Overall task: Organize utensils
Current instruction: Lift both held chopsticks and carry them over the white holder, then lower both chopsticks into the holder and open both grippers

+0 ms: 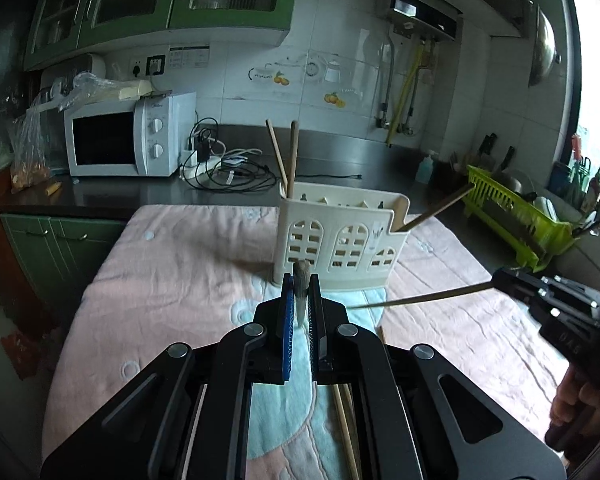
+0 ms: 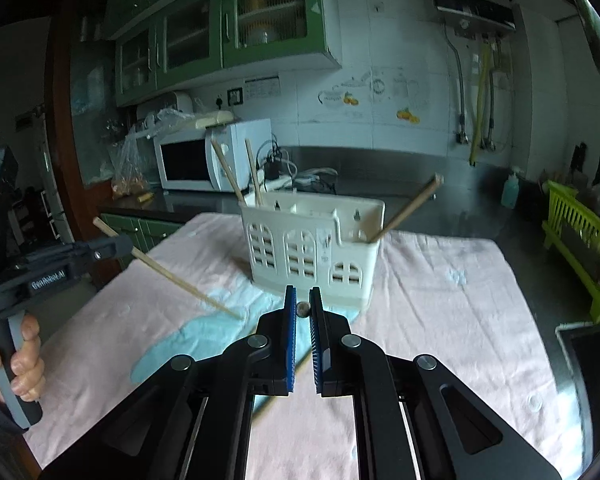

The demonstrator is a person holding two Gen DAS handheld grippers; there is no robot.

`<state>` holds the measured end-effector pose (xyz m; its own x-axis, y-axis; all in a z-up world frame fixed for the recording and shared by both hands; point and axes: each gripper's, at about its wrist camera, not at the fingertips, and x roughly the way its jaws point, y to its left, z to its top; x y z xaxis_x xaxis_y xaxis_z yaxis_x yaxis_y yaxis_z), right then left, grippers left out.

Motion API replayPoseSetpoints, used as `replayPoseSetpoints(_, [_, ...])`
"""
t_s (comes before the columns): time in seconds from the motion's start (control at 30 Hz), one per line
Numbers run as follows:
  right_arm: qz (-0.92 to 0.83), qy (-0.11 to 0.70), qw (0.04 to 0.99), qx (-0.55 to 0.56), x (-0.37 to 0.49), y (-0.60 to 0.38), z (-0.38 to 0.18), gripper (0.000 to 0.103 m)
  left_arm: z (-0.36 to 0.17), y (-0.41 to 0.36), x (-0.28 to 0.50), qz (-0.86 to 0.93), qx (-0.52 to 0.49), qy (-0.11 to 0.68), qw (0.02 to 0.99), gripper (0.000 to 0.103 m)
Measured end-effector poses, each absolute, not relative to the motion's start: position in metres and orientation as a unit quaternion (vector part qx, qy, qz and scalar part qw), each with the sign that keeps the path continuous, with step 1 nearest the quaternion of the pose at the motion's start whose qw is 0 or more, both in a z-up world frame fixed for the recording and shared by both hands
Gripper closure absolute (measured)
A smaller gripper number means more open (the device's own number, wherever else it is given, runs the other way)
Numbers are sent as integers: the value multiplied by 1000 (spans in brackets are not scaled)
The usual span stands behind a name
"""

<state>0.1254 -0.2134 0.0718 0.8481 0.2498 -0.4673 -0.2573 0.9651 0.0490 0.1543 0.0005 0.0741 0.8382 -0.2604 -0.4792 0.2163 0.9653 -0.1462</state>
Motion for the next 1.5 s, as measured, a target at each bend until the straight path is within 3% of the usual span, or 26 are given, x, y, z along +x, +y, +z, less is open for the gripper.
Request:
replayPoseSetpoints(0.43, [164,234,958,-4,159,-242,161,97,107,-9,172,-137,-35,253,957,98])
replayPoseSetpoints(0.8, [171,232,957,-33,173,-262,222,97,170,-22,188,-162,-45,205,964,98])
replayPoseSetpoints(1.17, [154,228,960,-39,210,-272,232,97,244,-50,223,-143,-15,127,981,98])
replayPoseSetpoints(1.5, [158,245,956,-38,242,-277,207,97,220,-62,282,-113,-9,148,982,98])
